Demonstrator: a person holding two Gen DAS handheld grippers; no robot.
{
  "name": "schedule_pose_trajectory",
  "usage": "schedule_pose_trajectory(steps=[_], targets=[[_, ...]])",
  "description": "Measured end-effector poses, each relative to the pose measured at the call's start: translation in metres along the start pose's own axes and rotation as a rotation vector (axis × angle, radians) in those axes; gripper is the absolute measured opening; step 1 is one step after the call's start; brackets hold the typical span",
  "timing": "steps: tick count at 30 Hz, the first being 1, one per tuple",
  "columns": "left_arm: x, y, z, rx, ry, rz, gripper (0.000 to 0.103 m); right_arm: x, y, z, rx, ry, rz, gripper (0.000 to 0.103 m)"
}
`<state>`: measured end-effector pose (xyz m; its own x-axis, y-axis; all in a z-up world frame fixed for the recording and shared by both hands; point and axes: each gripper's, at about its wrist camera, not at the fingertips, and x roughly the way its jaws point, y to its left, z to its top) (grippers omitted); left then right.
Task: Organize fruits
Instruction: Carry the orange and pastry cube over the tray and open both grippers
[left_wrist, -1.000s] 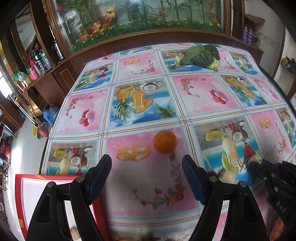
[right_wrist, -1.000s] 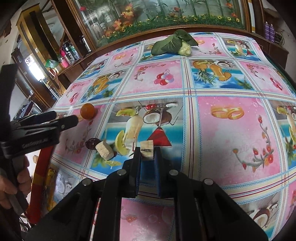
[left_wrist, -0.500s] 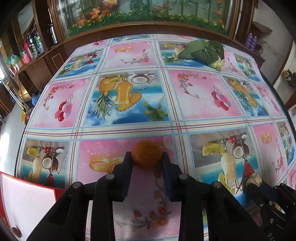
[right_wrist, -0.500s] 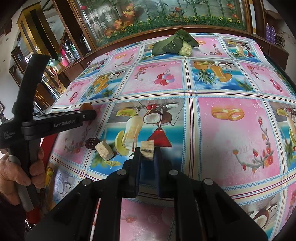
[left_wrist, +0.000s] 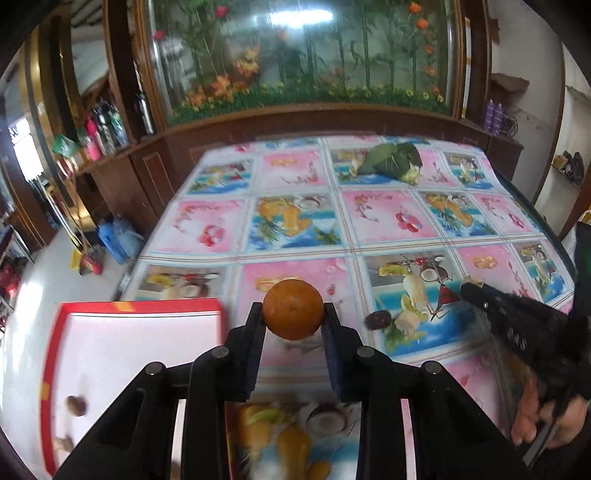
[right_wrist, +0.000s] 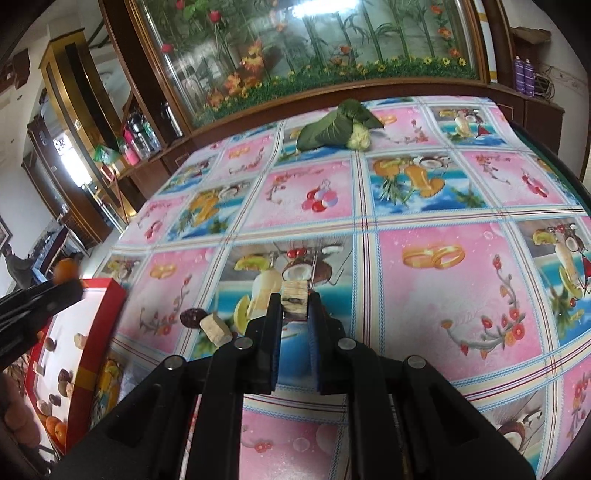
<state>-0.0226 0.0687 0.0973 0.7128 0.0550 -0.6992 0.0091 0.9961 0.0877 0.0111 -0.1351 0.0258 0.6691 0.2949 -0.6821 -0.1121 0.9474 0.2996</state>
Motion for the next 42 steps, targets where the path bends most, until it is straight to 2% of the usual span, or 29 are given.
schedule_pose_trajectory(steps=[7,12,15,20,32,42], targets=[[-0.057,0.04,-0.023,-0.016,-0.102,0.09,0.03,-0.009,-0.003,-0.004,0.017,-0.061,-0.053,0.015],[-0.076,0.067,-0.036,-0.051,-0.136,0.119,0.03,-0.021,0.009,-0.014,0.017,-0.088,-0.057,0.015],[-0.08,0.082,-0.042,-0.071,-0.14,0.128,0.03,-0.029,0.028,-0.021,-0.029,-0.108,-0.079,0.015],[-0.082,0.101,-0.054,-0.101,-0.139,0.139,0.03,-0.039,0.066,-0.028,-0.046,-0.104,0.01,0.015],[-0.078,0.153,-0.08,-0.179,-0.114,0.183,0.03,-0.029,0.206,-0.044,-0.23,-0.008,0.235,0.015],[-0.062,0.185,-0.104,-0.221,-0.055,0.22,0.03,-0.004,0.275,-0.063,-0.342,0.097,0.279,0.015]])
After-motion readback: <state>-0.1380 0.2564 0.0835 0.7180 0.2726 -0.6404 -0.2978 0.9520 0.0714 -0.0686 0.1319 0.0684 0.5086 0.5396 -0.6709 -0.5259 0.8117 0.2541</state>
